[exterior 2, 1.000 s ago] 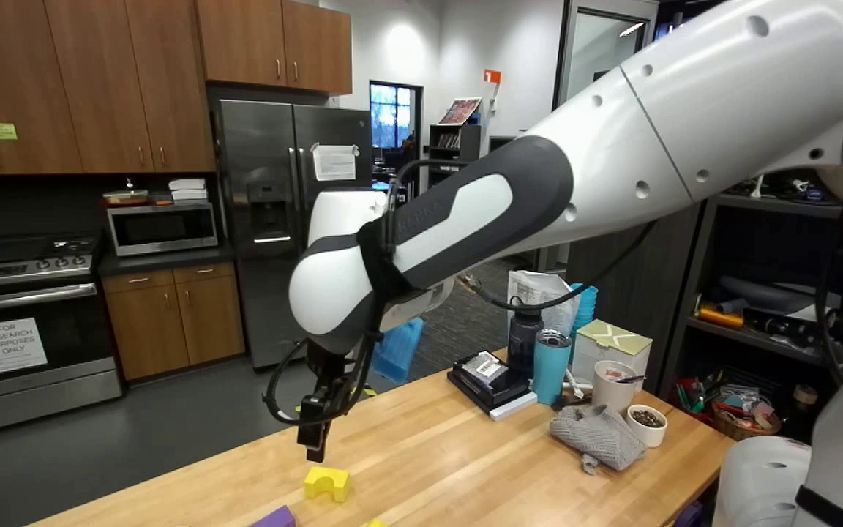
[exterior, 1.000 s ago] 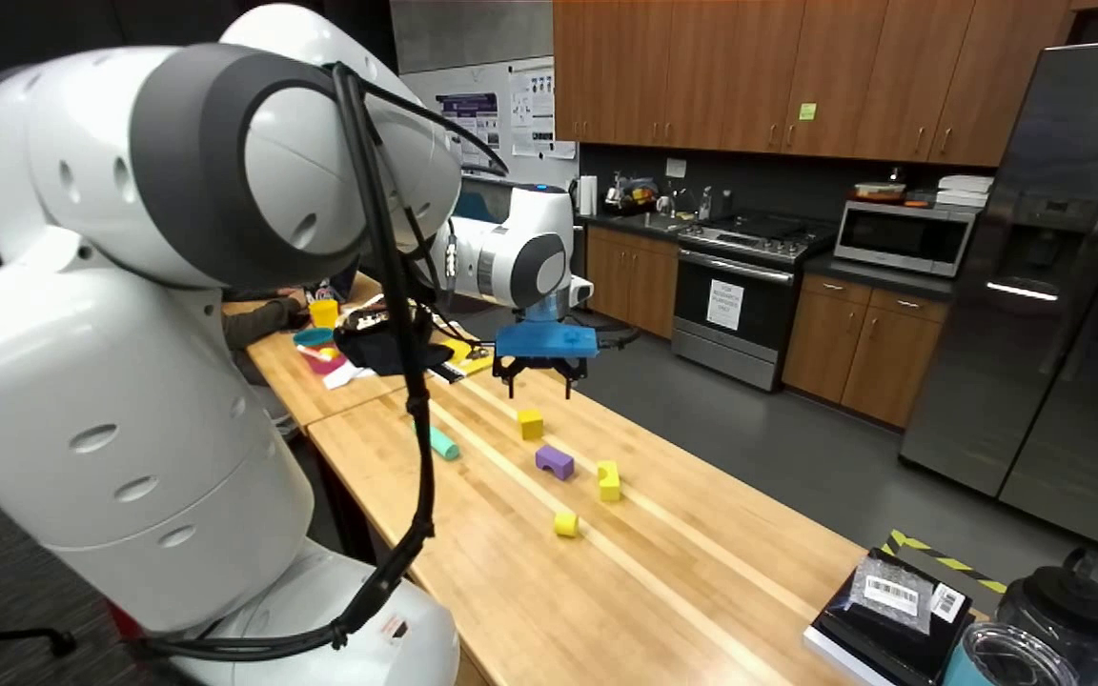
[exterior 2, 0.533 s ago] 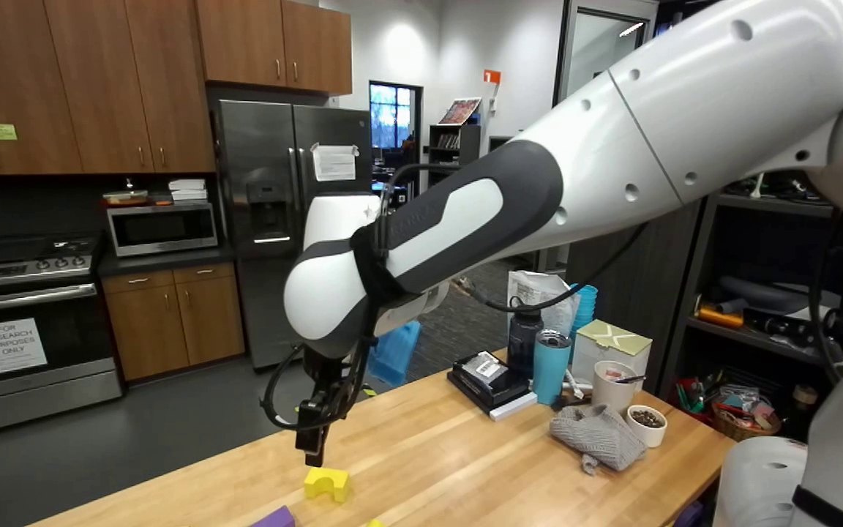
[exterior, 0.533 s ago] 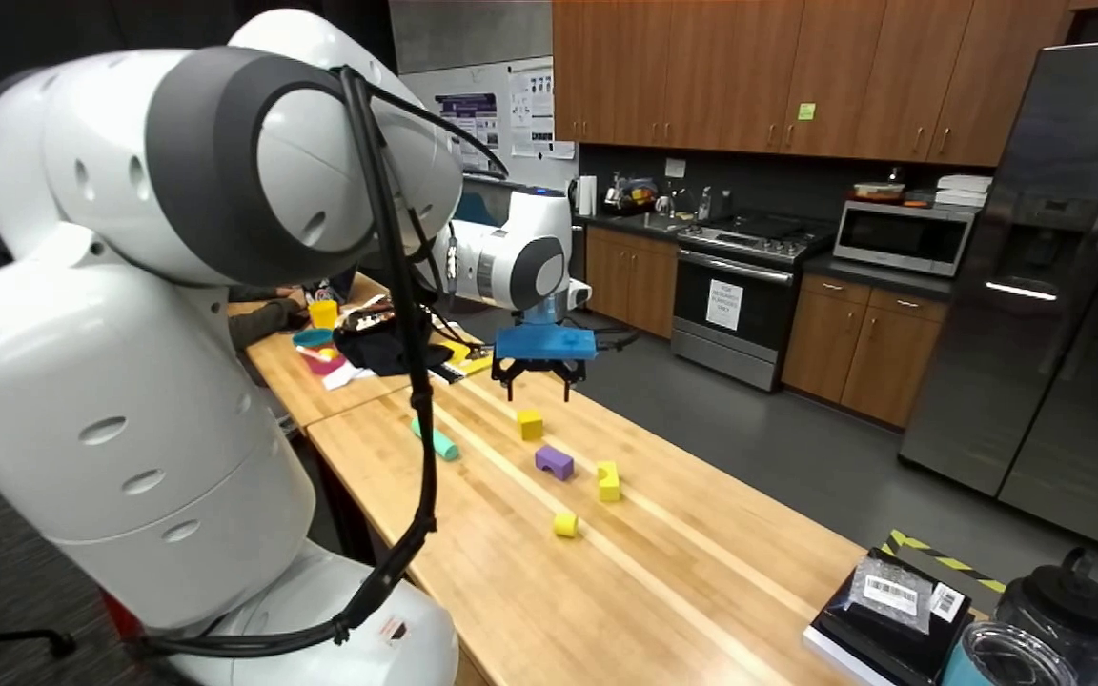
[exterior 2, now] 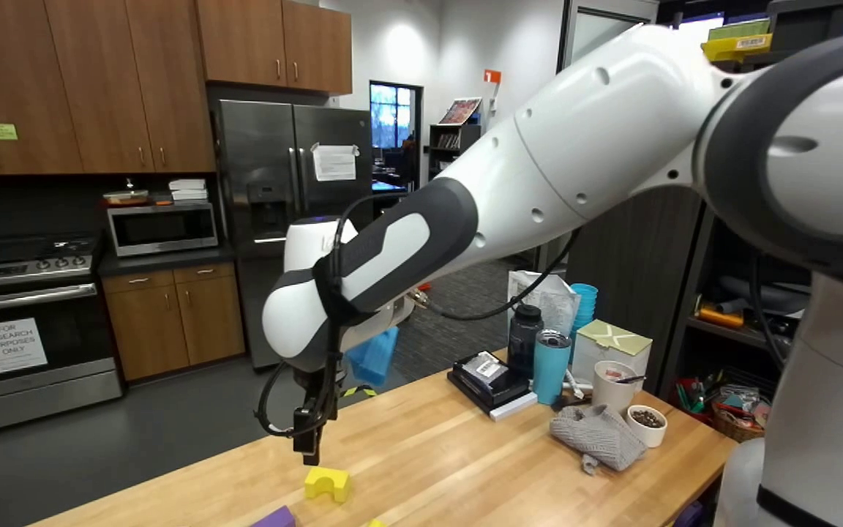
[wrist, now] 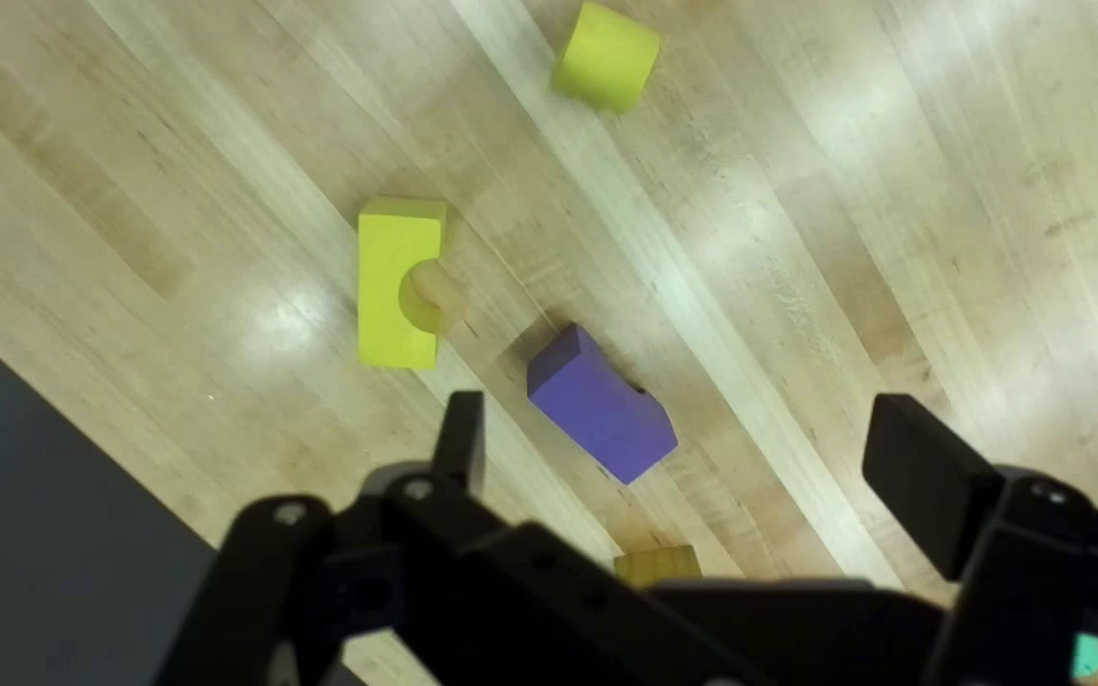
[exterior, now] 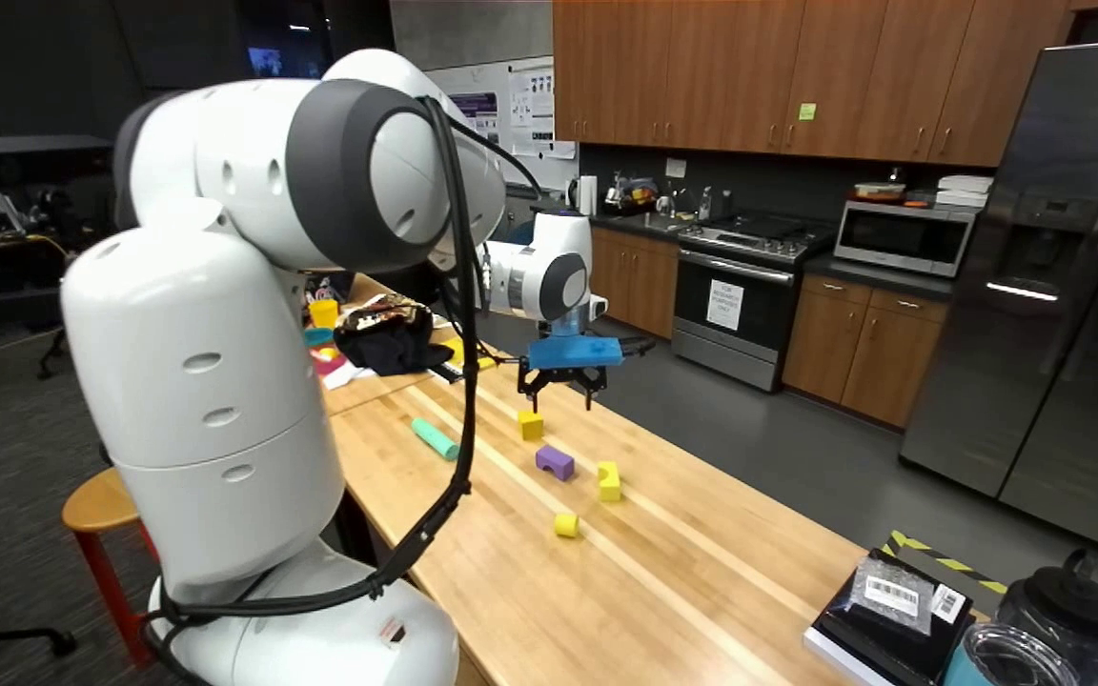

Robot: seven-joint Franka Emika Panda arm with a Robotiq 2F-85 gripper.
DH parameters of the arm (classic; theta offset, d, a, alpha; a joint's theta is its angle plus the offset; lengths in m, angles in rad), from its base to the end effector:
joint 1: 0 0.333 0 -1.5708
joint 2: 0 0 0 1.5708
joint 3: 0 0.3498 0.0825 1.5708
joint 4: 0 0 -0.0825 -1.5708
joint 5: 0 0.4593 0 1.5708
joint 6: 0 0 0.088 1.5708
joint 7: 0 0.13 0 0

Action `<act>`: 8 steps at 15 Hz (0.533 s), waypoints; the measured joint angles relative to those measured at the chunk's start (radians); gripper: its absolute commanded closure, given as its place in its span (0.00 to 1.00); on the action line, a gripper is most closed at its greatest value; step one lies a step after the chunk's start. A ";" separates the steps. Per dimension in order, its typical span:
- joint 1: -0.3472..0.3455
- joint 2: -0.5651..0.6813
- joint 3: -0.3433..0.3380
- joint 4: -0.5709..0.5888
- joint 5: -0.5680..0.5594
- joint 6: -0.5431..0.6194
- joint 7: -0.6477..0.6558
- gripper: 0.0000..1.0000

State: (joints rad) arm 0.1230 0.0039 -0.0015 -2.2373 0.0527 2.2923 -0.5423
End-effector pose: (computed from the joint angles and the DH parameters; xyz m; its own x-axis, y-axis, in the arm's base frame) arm 0.5850 0.0735 0.3365 0.8065 0.5877 0.0644 0.5894 -0.8078 -0.0094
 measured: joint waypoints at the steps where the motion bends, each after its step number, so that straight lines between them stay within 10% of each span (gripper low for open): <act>1: -0.007 0.023 0.001 0.015 -0.007 0.002 -0.011 0.00; 8: -0.056 0.149 0.019 0.106 -0.012 0.003 -0.076 0.00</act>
State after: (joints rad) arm 0.0669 0.1526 0.0171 -2.1311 0.0405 2.2949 -0.6182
